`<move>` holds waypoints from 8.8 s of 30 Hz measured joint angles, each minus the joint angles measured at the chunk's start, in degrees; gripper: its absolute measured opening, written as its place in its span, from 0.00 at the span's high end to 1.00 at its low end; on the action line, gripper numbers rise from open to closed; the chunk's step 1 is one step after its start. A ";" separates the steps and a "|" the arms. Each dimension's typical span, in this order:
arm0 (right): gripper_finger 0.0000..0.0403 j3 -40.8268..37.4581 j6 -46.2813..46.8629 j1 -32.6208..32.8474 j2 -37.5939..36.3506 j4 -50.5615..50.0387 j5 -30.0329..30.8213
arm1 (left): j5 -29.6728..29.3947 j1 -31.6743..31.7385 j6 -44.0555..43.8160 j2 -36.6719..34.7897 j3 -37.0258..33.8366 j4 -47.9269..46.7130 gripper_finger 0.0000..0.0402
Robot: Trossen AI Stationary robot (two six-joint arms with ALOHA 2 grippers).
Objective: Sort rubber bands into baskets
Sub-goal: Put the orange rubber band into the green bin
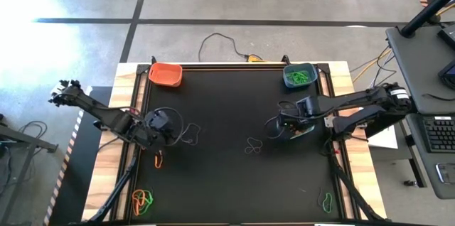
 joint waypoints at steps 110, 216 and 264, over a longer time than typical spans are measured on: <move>0.46 13.42 -48.72 8.39 26.03 40.03 17.63 | 17.44 28.18 37.43 44.80 -2.20 65.48 1.00; 0.98 -3.79 -2.60 -0.50 -0.05 -7.48 -0.10 | 2.08 10.43 26.74 -9.59 -6.18 23.86 0.83; 0.50 10.58 -6.24 -3.05 0.32 -7.20 10.40 | 1.05 9.72 9.00 -11.58 -12.73 5.11 0.51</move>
